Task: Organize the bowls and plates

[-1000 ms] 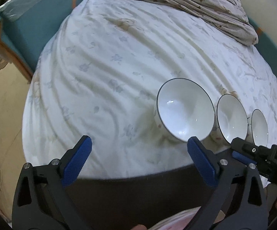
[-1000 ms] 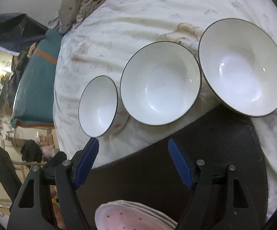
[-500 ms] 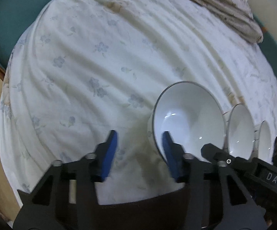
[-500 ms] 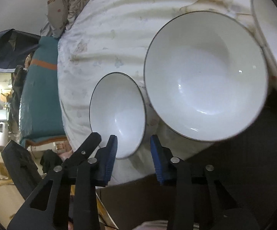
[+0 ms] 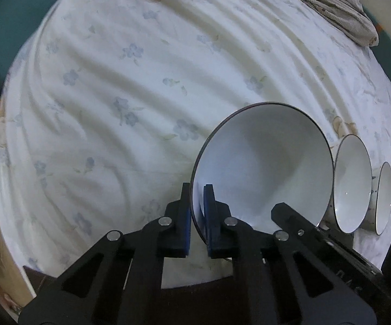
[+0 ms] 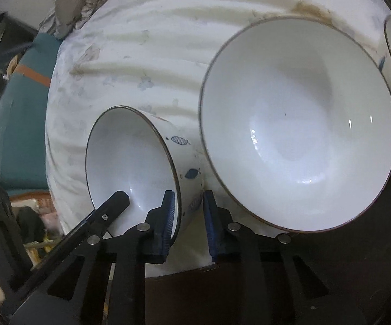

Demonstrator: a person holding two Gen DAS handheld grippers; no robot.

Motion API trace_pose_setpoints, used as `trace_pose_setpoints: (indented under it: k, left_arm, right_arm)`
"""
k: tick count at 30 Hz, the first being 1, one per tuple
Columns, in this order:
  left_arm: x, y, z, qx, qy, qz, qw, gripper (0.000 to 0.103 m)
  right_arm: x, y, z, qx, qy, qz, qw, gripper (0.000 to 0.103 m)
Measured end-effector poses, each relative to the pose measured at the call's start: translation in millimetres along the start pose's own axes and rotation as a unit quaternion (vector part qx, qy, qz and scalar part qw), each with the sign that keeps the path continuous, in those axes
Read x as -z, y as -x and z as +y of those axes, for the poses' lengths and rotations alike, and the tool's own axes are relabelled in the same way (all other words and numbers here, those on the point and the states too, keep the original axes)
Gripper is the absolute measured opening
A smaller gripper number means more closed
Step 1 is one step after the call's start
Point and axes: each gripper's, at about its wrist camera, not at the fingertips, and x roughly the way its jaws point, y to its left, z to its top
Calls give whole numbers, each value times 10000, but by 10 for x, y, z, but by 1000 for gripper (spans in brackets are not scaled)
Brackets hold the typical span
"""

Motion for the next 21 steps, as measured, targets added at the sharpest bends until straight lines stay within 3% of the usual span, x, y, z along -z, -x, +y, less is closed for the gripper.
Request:
trace_pose_setpoints:
  k: [10,21]
  left_arm:
    - [140,273,-7,-118,-224,-36,9997,6]
    - [583,908,-11,-179,-389,-324,9986,8]
  right_arm:
    - [114,84,-11,-98,99,103,9999,16]
    - [418,508,130,-347,462,-47,9983,15]
